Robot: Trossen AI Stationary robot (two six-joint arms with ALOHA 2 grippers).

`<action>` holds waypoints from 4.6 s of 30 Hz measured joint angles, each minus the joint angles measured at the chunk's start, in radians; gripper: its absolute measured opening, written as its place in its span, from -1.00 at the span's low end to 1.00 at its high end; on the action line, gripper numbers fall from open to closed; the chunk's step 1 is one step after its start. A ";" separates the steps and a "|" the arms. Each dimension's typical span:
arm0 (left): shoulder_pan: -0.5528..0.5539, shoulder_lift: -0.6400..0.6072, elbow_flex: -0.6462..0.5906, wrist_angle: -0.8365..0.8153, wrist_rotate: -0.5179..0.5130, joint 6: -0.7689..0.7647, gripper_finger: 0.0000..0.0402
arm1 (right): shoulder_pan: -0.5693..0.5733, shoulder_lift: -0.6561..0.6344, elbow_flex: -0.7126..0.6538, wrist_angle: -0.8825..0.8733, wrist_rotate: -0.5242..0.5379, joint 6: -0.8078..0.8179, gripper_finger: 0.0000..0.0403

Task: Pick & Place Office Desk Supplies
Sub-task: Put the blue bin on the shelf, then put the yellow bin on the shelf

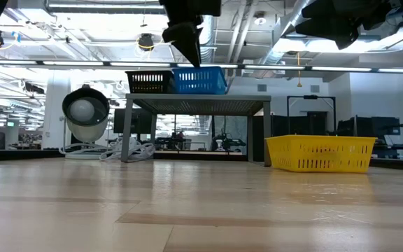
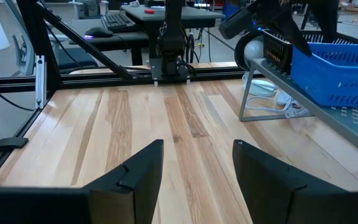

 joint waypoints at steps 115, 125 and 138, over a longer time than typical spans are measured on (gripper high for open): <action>-0.346 -0.890 -1.165 0.990 0.304 -0.353 -0.16 | -0.587 0.546 0.477 -0.762 -0.708 0.629 -0.19; -0.345 -0.890 -1.192 1.009 0.304 -0.382 -0.16 | -0.573 0.546 0.648 -1.014 -0.598 0.624 -0.27; -0.345 -0.890 -1.192 1.015 0.300 -0.388 -0.16 | -0.583 0.664 0.762 -1.032 -0.602 0.643 -0.28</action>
